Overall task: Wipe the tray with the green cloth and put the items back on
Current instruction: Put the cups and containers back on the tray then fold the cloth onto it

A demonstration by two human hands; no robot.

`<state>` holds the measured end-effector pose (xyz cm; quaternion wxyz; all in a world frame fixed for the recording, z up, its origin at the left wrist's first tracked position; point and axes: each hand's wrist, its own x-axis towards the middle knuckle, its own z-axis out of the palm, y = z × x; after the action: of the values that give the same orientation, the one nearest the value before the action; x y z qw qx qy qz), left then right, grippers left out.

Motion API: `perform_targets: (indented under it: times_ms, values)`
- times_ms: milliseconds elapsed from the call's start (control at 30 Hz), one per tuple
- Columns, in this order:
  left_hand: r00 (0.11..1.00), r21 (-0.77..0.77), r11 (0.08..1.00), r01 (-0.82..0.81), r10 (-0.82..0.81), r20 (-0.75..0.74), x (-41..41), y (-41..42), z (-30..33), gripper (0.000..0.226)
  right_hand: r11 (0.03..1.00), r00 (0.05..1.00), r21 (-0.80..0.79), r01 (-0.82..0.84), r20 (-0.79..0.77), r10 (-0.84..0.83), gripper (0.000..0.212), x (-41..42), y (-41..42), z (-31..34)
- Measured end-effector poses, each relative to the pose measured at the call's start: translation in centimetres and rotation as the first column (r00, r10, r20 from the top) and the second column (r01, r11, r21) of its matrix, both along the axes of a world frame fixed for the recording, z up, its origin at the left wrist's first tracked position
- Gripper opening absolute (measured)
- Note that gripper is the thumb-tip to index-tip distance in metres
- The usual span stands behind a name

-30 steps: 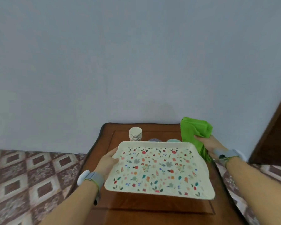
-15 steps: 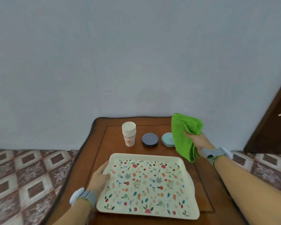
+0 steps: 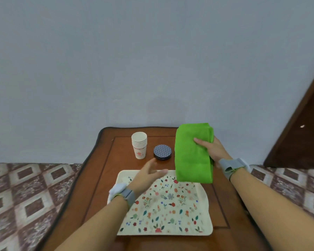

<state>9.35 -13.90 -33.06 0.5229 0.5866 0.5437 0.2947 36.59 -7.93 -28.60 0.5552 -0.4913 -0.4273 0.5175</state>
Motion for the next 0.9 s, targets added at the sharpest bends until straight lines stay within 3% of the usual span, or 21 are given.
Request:
perform_targets:
  times_ms: [67,100,200,267,333,400,433,500,533,633,700,800,900]
  values:
    - [0.968,-0.067,0.986,0.154,-0.137,0.210,4.3,-0.4,1.5,0.100,0.998,0.998,-0.044,-0.054,-0.021,0.053,0.033,0.4,-0.6,0.6]
    - [0.954,-0.079,0.981,0.175,-0.150,0.258,6.0,-0.7,1.8,0.090,0.995,0.997,-0.061,-0.077,-0.027,0.075,0.029,0.6,-0.8,0.7]
    - [0.948,-0.098,0.990,0.098,-0.062,0.313,11.8,-1.4,0.8,0.059,0.998,0.998,-0.062,0.018,0.054,-0.015,0.023,3.5,-0.9,0.5]
    - [0.919,-0.152,0.984,0.098,-0.030,0.394,14.8,-2.1,-0.1,0.052,0.991,0.990,-0.104,0.078,0.126,-0.065,0.026,5.8,-1.0,-0.2]
    - [0.921,-0.212,0.964,0.160,-0.068,0.384,17.0,-2.7,-0.9,0.048,0.978,0.984,-0.189,0.086,0.168,-0.054,0.032,8.2,-1.1,-1.7]
    - [0.969,-0.247,0.943,0.223,-0.187,0.161,17.4,-3.5,-1.9,0.042,0.953,0.962,-0.290,0.086,0.274,-0.003,0.040,9.9,-1.9,-4.0]
    - [0.966,-0.200,0.952,0.234,-0.250,-0.062,17.2,-3.5,-2.5,0.049,0.941,0.919,-0.323,0.098,0.392,0.039,0.052,10.9,-2.1,-5.6]
    - [0.842,-0.012,0.973,0.229,-0.204,-0.499,15.7,-2.3,-4.1,0.063,0.930,0.733,-0.353,0.103,0.659,0.169,0.085,12.0,-2.0,-8.4]
    - [0.773,0.083,0.969,0.233,-0.132,-0.621,14.6,-1.6,-4.5,0.063,0.939,0.633,-0.326,0.106,0.751,0.189,0.090,11.9,-2.2,-8.9]
    - [0.713,0.219,0.950,0.222,-0.004,-0.702,11.2,2.4,-4.4,0.042,0.985,0.499,-0.125,0.115,0.865,0.052,0.092,10.1,-0.1,-8.5]
    - [0.692,0.234,0.940,0.248,-0.002,-0.722,9.1,6.3,-4.2,0.036,0.995,0.451,-0.101,-0.007,0.888,0.093,0.088,7.9,3.1,-7.9]
    - [0.657,0.214,0.938,0.273,-0.019,-0.754,7.5,11.4,-3.9,0.051,0.969,0.248,-0.172,-0.178,0.945,0.213,0.086,3.9,6.8,-6.7]
    - [0.548,0.184,0.935,0.304,-0.013,-0.837,7.4,15.8,-4.8,0.074,0.927,0.058,-0.281,-0.247,0.951,0.303,0.087,0.8,11.0,-6.7]
